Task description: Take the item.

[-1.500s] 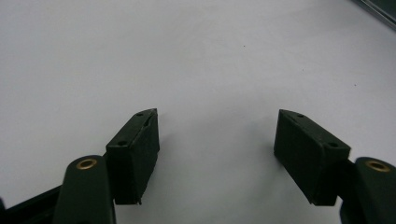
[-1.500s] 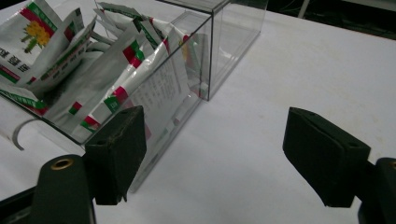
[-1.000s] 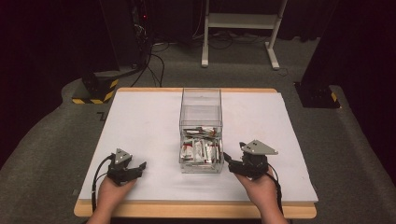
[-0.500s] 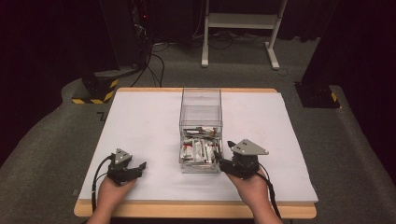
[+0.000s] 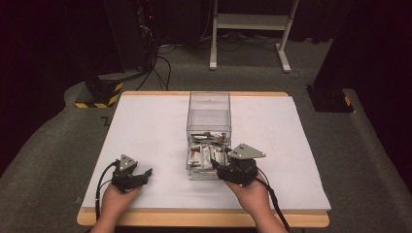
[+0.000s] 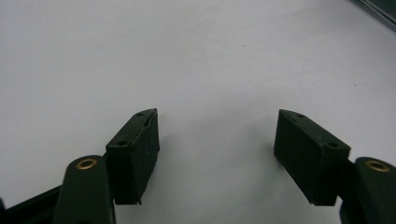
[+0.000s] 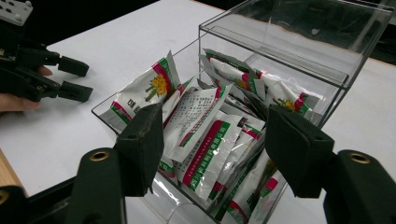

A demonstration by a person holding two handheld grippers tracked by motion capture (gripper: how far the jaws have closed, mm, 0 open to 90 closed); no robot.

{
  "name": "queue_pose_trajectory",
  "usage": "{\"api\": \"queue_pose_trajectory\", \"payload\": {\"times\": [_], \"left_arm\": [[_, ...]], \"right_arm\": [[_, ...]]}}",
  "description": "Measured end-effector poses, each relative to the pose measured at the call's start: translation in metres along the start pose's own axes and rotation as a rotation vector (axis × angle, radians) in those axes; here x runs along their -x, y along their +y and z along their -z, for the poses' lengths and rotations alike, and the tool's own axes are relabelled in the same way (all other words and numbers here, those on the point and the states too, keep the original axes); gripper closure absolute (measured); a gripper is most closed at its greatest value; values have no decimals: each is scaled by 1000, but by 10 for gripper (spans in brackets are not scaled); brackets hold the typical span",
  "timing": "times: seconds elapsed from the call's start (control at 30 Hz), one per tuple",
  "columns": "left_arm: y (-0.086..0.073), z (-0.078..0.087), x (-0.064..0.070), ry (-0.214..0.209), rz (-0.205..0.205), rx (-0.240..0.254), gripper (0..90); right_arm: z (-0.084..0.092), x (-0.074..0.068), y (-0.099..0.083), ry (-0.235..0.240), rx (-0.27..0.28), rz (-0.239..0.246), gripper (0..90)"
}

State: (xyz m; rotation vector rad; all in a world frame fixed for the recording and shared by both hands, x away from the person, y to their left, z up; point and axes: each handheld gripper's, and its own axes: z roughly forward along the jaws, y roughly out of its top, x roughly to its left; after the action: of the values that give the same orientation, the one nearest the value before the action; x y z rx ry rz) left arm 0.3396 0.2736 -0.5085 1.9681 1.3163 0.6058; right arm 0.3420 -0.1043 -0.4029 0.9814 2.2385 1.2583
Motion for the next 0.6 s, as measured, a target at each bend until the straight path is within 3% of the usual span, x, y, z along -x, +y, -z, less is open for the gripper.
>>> {"api": "queue_pose_trajectory", "payload": {"times": [0.6], "left_arm": [[0, 0, 0, -1, 1, 0, 311]], "right_arm": [[-16, -11, -2, 18, -47, -19, 362]]}}
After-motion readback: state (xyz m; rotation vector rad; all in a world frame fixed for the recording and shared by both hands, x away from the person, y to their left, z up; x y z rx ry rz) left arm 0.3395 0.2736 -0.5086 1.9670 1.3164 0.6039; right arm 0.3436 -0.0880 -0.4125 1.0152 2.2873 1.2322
